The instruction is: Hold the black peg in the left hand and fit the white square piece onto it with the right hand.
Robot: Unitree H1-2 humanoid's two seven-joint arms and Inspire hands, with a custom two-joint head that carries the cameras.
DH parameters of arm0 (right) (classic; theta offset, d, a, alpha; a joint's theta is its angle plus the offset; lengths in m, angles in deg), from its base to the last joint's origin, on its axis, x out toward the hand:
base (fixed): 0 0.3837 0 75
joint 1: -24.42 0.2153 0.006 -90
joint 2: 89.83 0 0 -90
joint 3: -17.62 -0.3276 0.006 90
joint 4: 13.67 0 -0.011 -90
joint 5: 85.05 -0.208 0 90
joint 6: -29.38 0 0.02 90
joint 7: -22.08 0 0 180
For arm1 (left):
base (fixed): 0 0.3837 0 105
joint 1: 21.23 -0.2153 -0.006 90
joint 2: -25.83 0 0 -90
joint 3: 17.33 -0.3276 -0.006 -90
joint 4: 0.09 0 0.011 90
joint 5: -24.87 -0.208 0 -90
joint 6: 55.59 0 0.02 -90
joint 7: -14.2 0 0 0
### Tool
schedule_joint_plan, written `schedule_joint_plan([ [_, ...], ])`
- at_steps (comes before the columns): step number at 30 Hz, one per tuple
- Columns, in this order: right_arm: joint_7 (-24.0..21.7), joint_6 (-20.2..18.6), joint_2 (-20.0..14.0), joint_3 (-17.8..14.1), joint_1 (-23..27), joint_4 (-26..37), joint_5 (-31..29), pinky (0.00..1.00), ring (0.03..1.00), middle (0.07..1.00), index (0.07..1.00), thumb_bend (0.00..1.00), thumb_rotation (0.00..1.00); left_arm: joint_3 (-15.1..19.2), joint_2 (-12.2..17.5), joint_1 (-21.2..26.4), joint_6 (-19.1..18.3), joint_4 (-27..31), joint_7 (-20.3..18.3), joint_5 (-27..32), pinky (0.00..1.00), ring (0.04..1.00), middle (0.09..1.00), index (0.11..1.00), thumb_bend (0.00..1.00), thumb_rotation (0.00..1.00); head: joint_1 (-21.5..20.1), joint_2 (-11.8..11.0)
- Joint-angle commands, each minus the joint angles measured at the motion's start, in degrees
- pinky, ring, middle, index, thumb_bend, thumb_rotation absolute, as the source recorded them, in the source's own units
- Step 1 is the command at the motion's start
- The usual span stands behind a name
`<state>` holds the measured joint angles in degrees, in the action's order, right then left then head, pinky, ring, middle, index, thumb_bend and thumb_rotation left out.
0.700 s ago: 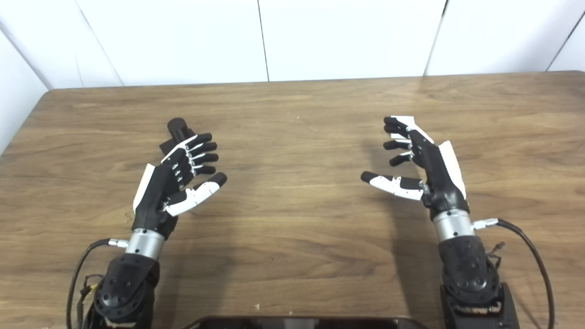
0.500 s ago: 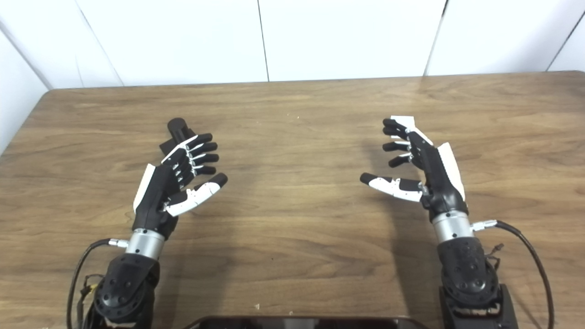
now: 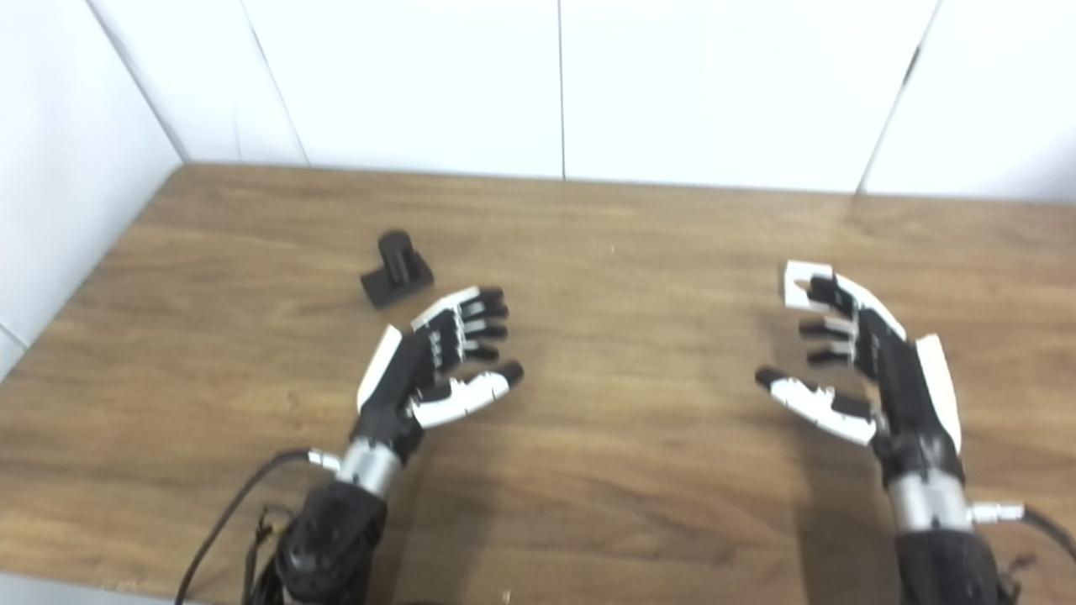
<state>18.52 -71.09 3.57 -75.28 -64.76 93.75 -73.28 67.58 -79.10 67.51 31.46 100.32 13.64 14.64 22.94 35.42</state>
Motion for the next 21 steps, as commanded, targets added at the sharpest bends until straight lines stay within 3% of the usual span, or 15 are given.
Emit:
schedule_joint_plan([
  [1,-0.18,0.65,-0.88,-0.62,2.09,2.41,-1.05,0.53,0.693,0.802,0.816,0.55,0.00,0.00,0.17,2.02,2.66,0.89,0.86,-1.11,0.65,0.739,0.787,0.784,0.64,0.16,-0.09,0.00],
  [13,0.00,1.43,-1.38,-0.50,2.40,1.51,-0.70,0.50,0.670,0.784,0.800,0.56,0.00,1.71,1.73,2.44,0.29,4.36,1.07,-1.67,0.65,0.761,0.794,0.763,0.59,0.14,-0.44,-0.26],
  [17,-0.07,1.05,-1.64,-0.61,2.59,1.34,-1.05,0.50,0.666,0.784,0.796,0.56,0.00,2.02,3.99,3.78,0.75,4.87,2.05,-6.96,0.64,0.751,0.776,0.721,0.61,0.16,-0.36,-0.27],
  [21,-0.33,1.71,-1.97,-0.71,2.67,0.75,-2.04,0.49,0.664,0.784,0.797,0.56,0.00,2.37,5.90,5.22,-1.73,6.19,2.77,-13.49,0.64,0.759,0.785,0.698,0.64,0.20,-0.19,-0.40],
])
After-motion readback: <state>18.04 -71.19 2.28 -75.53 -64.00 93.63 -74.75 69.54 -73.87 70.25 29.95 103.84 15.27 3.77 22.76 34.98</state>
